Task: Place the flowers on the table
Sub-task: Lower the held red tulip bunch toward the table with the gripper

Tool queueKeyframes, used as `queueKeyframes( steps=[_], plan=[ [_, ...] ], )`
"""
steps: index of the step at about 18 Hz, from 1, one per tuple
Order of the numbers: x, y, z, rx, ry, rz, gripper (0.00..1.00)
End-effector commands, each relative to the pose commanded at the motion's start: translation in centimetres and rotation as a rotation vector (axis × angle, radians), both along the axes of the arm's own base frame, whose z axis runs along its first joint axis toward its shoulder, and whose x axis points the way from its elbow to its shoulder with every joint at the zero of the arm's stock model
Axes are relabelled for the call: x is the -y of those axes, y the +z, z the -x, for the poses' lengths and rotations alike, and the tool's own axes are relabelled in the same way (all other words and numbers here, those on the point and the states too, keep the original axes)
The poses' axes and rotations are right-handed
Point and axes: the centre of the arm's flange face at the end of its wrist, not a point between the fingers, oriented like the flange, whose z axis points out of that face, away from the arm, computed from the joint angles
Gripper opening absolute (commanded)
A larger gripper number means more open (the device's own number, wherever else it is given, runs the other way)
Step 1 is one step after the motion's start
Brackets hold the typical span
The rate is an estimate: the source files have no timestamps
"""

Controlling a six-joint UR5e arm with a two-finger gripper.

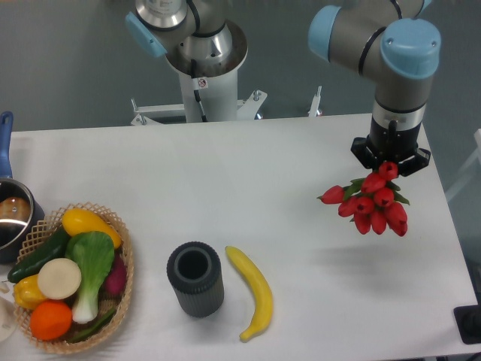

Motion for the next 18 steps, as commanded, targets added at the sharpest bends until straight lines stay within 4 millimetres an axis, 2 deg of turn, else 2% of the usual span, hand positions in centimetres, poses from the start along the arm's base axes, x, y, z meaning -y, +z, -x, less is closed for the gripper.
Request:
queueKeyframes(
  steps=[3,8,10,14,18],
  plan=[
    [0.2,-1.3,-0.7,0.021,-0.003,0.009,0.0],
    [0.0,-2.4,-1.2,0.039,-0.006,0.026,0.0],
    [-0.5,-3.5,-1.7,0.063,-0.019,0.033,0.0],
    [0.1,-6.3,-3.1,0.112,-0.033,0.06,0.0],
    [0.1,-7.1,-3.5,0.125,-0.036,0.072,0.0]
  ],
)
